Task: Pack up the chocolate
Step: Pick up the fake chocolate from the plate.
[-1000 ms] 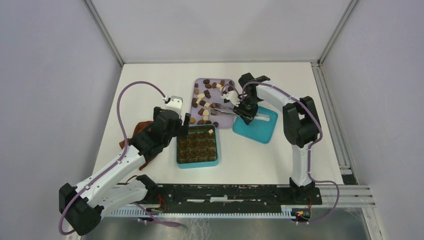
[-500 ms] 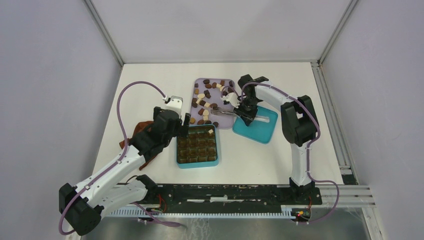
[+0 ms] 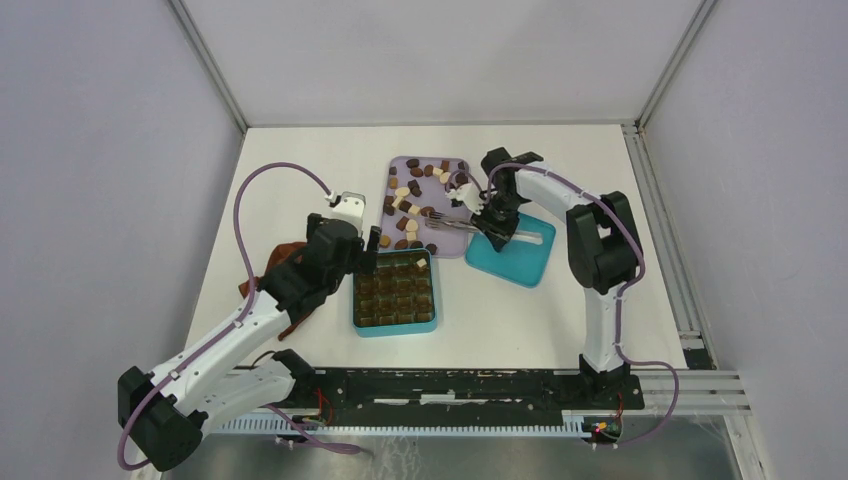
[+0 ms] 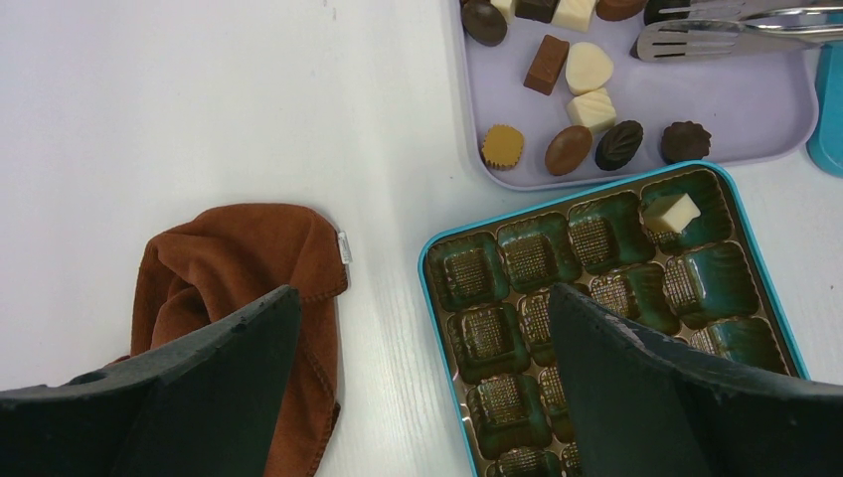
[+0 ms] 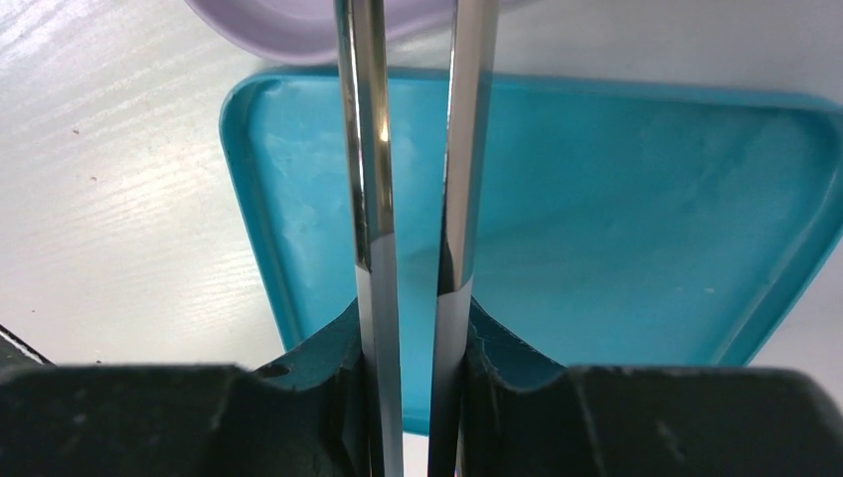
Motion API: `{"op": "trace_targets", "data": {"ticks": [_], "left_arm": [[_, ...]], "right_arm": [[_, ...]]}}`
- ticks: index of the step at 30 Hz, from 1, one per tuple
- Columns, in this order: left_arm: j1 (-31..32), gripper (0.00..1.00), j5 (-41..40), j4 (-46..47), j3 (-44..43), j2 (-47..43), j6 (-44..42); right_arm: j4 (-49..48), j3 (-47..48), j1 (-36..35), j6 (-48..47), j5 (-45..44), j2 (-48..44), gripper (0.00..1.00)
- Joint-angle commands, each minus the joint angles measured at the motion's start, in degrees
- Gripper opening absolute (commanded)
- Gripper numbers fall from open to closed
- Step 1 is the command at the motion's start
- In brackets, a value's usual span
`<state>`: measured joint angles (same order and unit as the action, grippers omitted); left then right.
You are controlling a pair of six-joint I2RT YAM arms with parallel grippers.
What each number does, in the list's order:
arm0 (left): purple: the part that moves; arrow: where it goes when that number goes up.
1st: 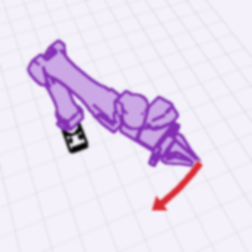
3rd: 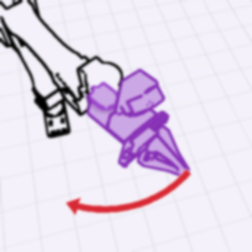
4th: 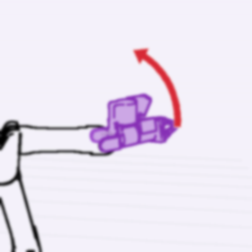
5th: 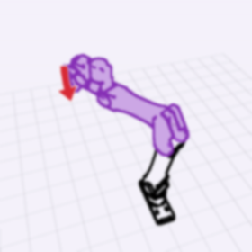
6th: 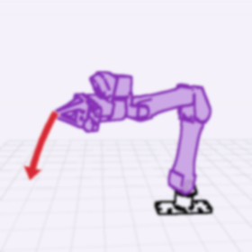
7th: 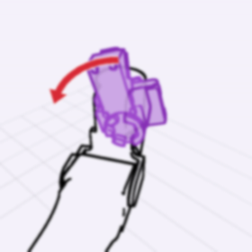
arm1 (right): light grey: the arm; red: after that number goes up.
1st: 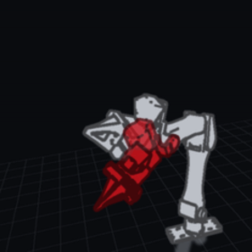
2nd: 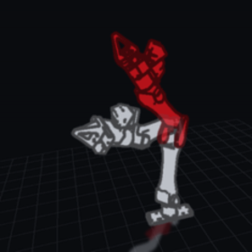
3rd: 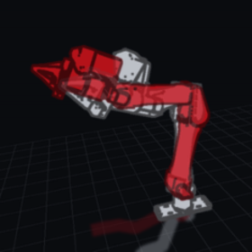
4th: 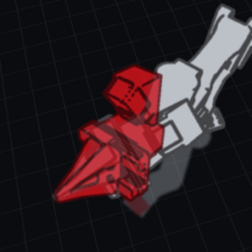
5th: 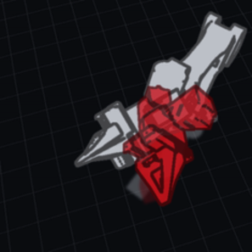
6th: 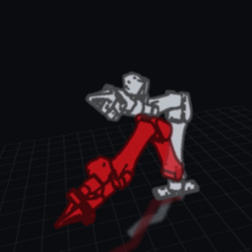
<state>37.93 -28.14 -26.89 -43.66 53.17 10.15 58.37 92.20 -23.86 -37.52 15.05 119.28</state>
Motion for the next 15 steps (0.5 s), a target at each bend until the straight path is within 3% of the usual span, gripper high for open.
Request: {"op": "trace_targets", "data": {"ticks": [1,15], "left_arm": [[-0.4,0.99,0.0,1.9,-0.2,-1.1,-2.5],[-0.4,0.98,-4.4,2.2,0.3,-5.4,-1.9]], "right_arm": [[-0.4,-0.8,1.9,0.2,2.5,-4.7,0.02],[-3.5,-9.6,3.3,-0.7,9.0,-15.1,0.02]]}}
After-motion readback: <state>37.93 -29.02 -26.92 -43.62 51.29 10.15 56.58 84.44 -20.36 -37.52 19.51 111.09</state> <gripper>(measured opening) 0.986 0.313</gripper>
